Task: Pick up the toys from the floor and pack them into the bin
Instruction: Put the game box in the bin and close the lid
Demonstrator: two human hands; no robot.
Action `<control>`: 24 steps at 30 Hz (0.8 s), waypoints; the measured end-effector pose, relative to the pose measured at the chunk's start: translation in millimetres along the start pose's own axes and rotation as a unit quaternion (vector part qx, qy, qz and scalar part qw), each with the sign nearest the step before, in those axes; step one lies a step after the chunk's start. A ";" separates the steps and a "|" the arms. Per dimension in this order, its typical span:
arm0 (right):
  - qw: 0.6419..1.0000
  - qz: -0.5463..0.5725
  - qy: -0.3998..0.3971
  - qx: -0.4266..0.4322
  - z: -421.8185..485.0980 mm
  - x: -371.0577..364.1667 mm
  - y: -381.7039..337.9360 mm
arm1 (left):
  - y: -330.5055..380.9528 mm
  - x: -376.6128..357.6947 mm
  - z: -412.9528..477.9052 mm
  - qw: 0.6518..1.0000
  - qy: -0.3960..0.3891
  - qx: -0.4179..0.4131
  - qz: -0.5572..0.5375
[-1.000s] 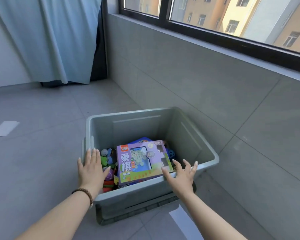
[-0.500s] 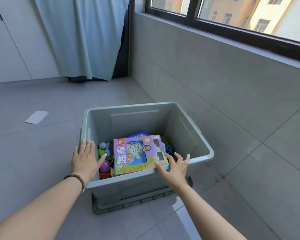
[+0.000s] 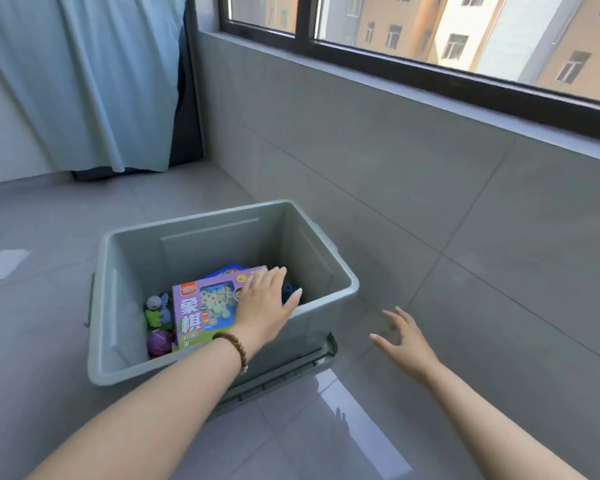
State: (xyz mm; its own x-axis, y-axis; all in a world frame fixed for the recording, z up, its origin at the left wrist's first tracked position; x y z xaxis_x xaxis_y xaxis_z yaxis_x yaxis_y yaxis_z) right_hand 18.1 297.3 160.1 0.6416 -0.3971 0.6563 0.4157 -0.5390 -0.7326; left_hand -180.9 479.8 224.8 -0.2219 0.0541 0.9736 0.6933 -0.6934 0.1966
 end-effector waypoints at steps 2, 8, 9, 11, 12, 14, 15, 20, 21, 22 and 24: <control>0.999 0.003 0.014 -0.051 -3.0 23.7 46.9 | 55.6 -14.1 6.8 0.997 0.010 -0.070 -0.028; 0.967 0.152 0.099 -0.181 6.2 29.4 179.6 | 152.6 -129.3 17.9 0.974 -0.115 -0.194 -0.002; 0.961 0.167 0.103 -0.193 10.4 22.2 196.4 | 156.4 -152.2 21.1 0.973 -0.139 -0.186 -0.005; 0.954 0.193 0.111 -0.202 23.3 9.2 222.0 | 160.8 -193.6 31.0 0.968 -0.180 -0.176 0.002; 0.950 0.206 0.117 -0.204 32.5 4.8 232.5 | 161.0 -212.6 38.3 0.966 -0.195 -0.169 0.007; 0.943 0.227 0.130 -0.207 52.1 0.2 251.7 | 160.5 -246.0 55.3 0.964 -0.220 -0.147 -0.002; 0.943 0.231 0.129 -0.203 61.4 -3.0 258.7 | 160.1 -259.6 63.5 0.964 -0.228 -0.135 -0.016; 0.952 0.229 0.109 -0.172 101.5 -28.8 282.2 | 164.6 -314.9 101.2 0.955 -0.264 -0.122 -0.056; 0.956 0.218 0.106 -0.168 108.1 -33.9 286.3 | 167.3 -324.1 107.6 0.951 -0.274 -0.128 -0.061; 0.960 0.204 0.104 -0.159 114.8 -38.6 290.8 | 170.3 -332.8 113.4 0.948 -0.282 -0.134 -0.064; 0.972 0.168 0.098 -0.130 127.7 -47.0 297.0 | 176.0 -347.3 125.6 0.943 -0.289 -0.150 -0.061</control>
State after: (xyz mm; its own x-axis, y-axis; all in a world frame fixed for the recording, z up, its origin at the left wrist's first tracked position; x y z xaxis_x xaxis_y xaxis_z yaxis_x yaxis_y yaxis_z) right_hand 193.7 250.8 -111.4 0.5671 -0.7034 0.4284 0.0103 -0.5140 -0.8577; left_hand 104.4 429.3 -64.1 0.1846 0.4697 0.8633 0.4414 -0.8244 0.3541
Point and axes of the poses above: each hand's wrist, its own z-axis towards the middle knuckle, its own x-axis out of the back of the hand, y = z × x, the point moved 8 cm from there along z, towards the middle knuckle, and after that the axes turned 9 degrees about z, right-handed, at the moved point
